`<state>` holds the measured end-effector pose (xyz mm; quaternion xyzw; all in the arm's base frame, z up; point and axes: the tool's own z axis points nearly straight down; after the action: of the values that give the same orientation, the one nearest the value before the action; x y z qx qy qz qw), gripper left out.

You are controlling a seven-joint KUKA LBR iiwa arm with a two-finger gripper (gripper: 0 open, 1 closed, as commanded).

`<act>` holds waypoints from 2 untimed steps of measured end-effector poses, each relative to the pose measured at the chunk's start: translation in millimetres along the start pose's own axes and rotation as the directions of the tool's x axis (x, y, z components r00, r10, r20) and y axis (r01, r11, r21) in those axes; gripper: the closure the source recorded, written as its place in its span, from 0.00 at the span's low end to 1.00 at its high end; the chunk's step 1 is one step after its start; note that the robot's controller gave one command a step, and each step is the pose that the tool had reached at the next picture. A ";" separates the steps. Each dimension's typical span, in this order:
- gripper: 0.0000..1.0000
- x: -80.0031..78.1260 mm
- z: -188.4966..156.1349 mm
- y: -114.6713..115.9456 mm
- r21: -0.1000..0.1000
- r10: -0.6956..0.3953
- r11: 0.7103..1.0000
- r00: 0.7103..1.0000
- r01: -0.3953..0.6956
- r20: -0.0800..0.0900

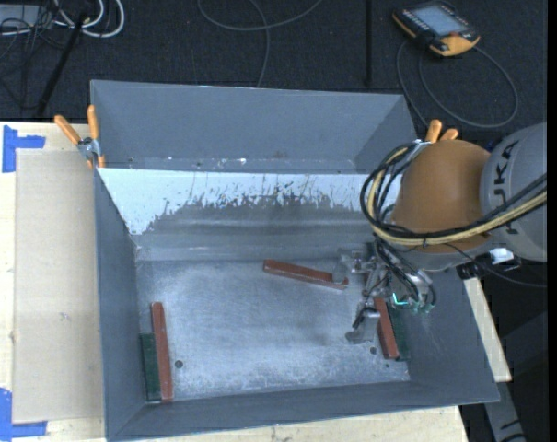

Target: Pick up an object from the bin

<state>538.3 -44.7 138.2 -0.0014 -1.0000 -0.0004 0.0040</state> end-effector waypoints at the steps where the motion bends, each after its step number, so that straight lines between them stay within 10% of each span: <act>1: 0.00 -1.8 -3.2 0.1 0.001 -0.001 1.000 1.000 0.001 0.007; 2: 0.00 -55.2 3.0 22.4 0.001 -0.035 0.999 0.999 0.035 0.009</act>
Offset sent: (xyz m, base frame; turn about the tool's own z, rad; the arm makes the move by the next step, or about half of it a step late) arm 0.0725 0.0312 -0.0065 -0.0475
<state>593.5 -22.5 134.8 0.0160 -0.9999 0.0002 -0.0006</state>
